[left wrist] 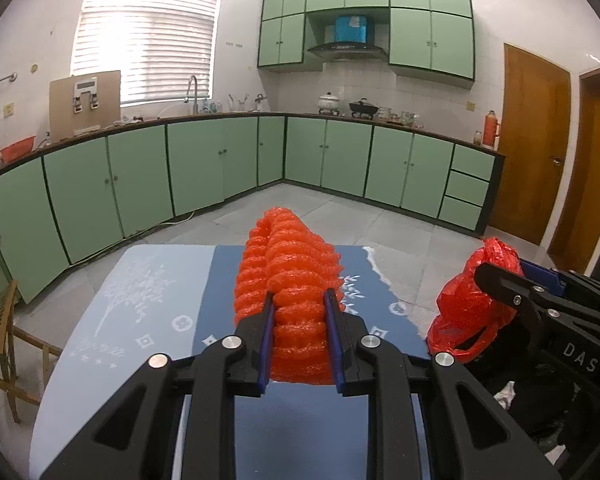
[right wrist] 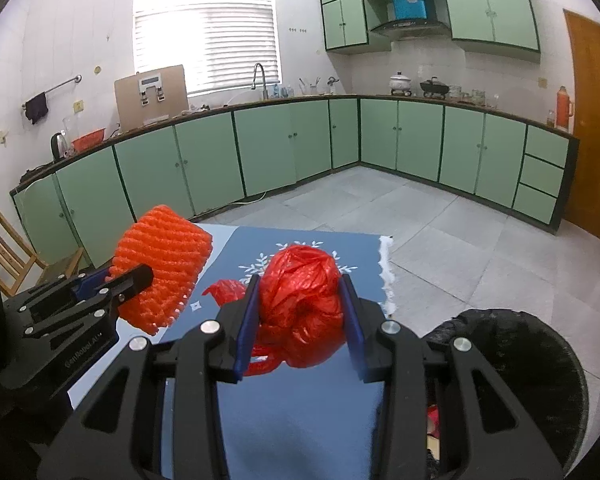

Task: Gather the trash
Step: 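Lift the foam net and red bag and carry them over the black bin, then open both tools above the bin to drop the net and bag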

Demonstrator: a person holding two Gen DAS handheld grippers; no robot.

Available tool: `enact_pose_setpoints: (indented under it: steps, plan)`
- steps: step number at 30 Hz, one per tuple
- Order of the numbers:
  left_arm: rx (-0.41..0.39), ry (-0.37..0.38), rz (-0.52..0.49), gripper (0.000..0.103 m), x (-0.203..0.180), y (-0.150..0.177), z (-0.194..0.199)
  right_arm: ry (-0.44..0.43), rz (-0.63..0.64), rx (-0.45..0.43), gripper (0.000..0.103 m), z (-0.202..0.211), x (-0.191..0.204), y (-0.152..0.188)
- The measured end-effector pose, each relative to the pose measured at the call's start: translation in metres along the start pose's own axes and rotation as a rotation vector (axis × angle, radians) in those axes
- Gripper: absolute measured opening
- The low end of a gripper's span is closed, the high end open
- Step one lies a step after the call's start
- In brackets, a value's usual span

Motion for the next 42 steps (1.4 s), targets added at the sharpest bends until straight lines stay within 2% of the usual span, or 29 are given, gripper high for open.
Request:
enact_pose_setpoints:
  steps: [7,24,37,42]
  plan:
    - [-0.014,0.057,-0.037,0.023,-0.039,-0.007,0.004,0.045,-0.028,-0.028,0.037,0.031,-0.034,0.004]
    - [0.003,0.265,-0.141,0.024,-0.168,-0.008,-0.021,0.256,-0.134,-0.047,0.037,0.083,-0.173,0.030]
    - [0.059,0.353,-0.197,0.024,-0.248,0.005,-0.064,0.357,-0.182,0.005,0.037,0.076,-0.240,0.067]
    - [0.073,0.366,-0.206,0.024,-0.263,0.009,-0.077,0.370,-0.207,0.019,0.037,0.068,-0.262,0.075]
Point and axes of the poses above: each gripper's, at about its wrist camera, not at the fingertips, and z roughly against the way its jaws point, x to its left, y to its underside, the point moved 2 cm from there along -z, roughly the way its jaws point, and after that the axes turned 8 degrees about -z, right-handed, at the moved point
